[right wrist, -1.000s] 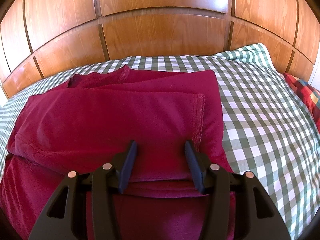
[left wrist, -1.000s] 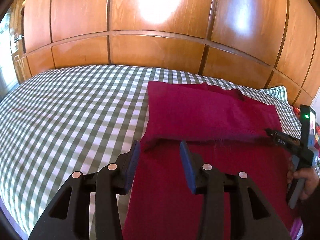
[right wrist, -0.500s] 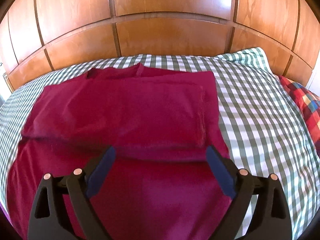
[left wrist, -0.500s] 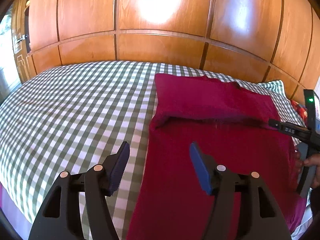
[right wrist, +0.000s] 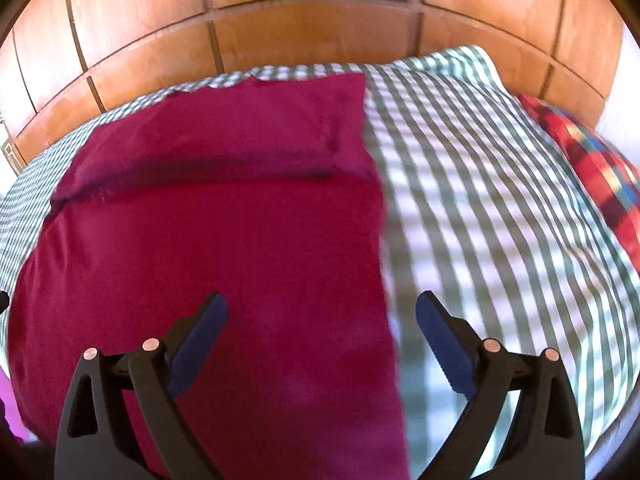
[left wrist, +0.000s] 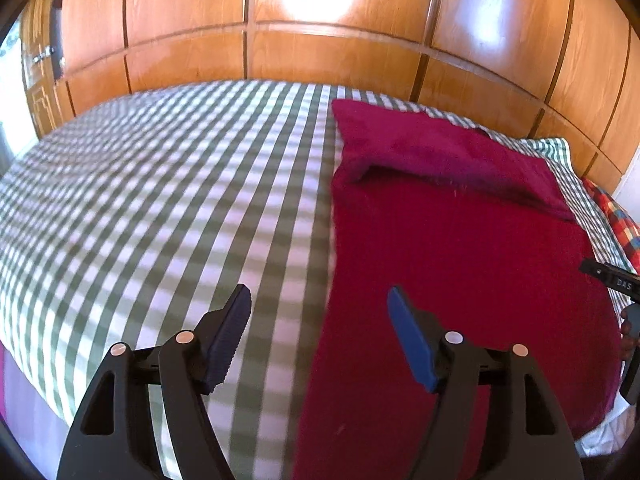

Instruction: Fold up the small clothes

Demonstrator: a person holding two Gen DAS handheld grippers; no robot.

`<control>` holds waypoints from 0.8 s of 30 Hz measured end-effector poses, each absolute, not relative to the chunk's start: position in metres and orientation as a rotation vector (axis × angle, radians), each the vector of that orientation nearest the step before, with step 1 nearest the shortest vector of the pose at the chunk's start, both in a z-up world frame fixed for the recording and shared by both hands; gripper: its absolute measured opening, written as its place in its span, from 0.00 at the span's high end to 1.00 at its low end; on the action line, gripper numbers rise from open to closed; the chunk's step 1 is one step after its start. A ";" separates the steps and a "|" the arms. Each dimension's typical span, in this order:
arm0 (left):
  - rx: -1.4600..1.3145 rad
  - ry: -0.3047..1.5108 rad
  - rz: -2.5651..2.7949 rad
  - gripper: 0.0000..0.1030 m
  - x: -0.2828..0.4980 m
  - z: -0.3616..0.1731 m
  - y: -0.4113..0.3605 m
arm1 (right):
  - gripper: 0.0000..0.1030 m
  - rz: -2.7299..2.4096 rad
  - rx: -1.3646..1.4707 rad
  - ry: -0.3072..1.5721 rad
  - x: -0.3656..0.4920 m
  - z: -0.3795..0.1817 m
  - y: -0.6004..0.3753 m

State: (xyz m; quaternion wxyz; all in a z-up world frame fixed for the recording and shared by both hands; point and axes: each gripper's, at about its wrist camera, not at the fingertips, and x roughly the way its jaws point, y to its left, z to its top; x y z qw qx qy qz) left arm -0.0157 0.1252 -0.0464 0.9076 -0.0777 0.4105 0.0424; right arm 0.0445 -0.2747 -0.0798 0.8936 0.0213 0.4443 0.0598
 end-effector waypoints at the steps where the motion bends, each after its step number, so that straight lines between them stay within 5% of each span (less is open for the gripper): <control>1: -0.171 0.860 0.068 0.32 -0.020 -0.049 0.128 | 0.07 0.125 0.055 0.933 0.039 -0.082 -0.280; 8: -0.174 0.938 -0.091 0.40 -0.063 -0.064 0.125 | 0.18 0.235 0.135 1.028 -0.035 -0.093 -0.313; 15: -0.156 0.994 -0.171 0.57 -0.089 -0.072 0.109 | 0.47 0.340 0.128 1.134 -0.085 -0.104 -0.307; 17: -0.162 1.008 -0.184 0.79 -0.091 -0.074 0.107 | 0.52 0.332 0.116 1.136 -0.087 -0.107 -0.305; 18: -0.166 1.013 -0.192 0.86 -0.091 -0.074 0.107 | 0.62 0.334 0.113 1.144 -0.086 -0.106 -0.305; 19: -0.175 1.013 -0.199 0.89 -0.092 -0.073 0.107 | 0.83 0.346 0.116 1.150 -0.084 -0.104 -0.305; 20: -0.192 1.012 -0.215 0.90 -0.091 -0.071 0.109 | 0.89 0.374 0.126 1.154 -0.083 -0.101 -0.306; 24: -0.305 0.977 -0.275 0.91 -0.090 -0.057 0.120 | 0.89 0.477 0.142 1.105 -0.076 -0.072 -0.294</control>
